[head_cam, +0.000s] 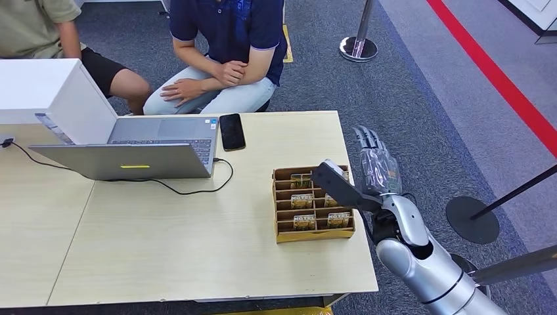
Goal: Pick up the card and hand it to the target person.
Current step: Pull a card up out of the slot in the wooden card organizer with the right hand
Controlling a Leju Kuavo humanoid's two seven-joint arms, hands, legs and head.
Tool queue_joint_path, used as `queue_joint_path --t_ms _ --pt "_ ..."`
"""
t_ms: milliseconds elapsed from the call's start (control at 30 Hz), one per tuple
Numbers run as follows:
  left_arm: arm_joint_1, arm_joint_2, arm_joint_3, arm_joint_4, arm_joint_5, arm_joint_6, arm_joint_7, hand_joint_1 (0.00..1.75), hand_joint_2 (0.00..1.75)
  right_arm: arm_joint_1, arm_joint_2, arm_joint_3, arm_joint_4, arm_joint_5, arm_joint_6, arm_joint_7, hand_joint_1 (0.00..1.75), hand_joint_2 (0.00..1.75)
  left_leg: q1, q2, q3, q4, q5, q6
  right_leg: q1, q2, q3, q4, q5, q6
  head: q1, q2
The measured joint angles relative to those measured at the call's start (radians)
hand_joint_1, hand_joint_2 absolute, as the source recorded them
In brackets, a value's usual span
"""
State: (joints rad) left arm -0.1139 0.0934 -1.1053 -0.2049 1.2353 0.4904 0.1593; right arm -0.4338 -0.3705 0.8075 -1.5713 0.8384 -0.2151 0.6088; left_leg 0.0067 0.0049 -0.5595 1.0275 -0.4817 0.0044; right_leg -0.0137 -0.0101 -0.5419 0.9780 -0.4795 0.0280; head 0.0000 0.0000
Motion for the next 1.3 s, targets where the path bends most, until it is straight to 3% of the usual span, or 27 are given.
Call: queue_joint_path --t_ms 300,700,1033,1200,1300 --pt "0.000 -0.005 0.001 -0.001 0.002 -0.003 0.000 0.00 0.00 -0.035 0.004 0.020 0.012 0.046 0.038 0.020 0.14 1.75 0.000 0.000 0.000 0.000 0.000 0.000 0.000 0.001 0.000 0.000 0.000 0.000 0.000 0.000" --pt "0.000 -0.006 0.002 -0.001 0.001 -0.005 -0.004 0.00 0.00 -0.095 -0.007 0.052 0.052 0.096 0.099 0.039 0.48 1.75 0.000 0.000 0.000 0.000 0.000 0.000 0.000 -0.001 0.000 0.000 0.000 0.000 0.000 0.000" --pt "0.001 -0.012 0.007 -0.001 0.006 -0.001 -0.010 0.00 0.00 -0.066 -0.022 0.036 0.033 0.093 0.094 0.046 0.58 1.75 0.000 0.000 0.000 0.000 0.000 0.000 0.000 0.000 0.000 0.000 0.000 0.000 0.000 0.000" --pt "0.001 -0.011 0.007 0.000 0.005 -0.002 -0.008 0.00 0.00 -0.056 -0.016 0.036 0.055 0.091 0.094 0.045 0.81 1.75 0.000 0.000 0.000 0.000 0.000 0.000 0.000 0.000 0.000 0.000 0.000 0.000 0.000 0.000" --pt "0.001 -0.010 0.008 0.001 0.007 -0.001 -0.004 0.00 0.00 -0.053 -0.016 0.037 0.064 0.092 0.094 0.043 0.85 1.75 0.000 0.000 0.000 0.000 0.000 0.000 0.000 0.000 0.000 0.000 0.000 0.000 0.000 0.000"
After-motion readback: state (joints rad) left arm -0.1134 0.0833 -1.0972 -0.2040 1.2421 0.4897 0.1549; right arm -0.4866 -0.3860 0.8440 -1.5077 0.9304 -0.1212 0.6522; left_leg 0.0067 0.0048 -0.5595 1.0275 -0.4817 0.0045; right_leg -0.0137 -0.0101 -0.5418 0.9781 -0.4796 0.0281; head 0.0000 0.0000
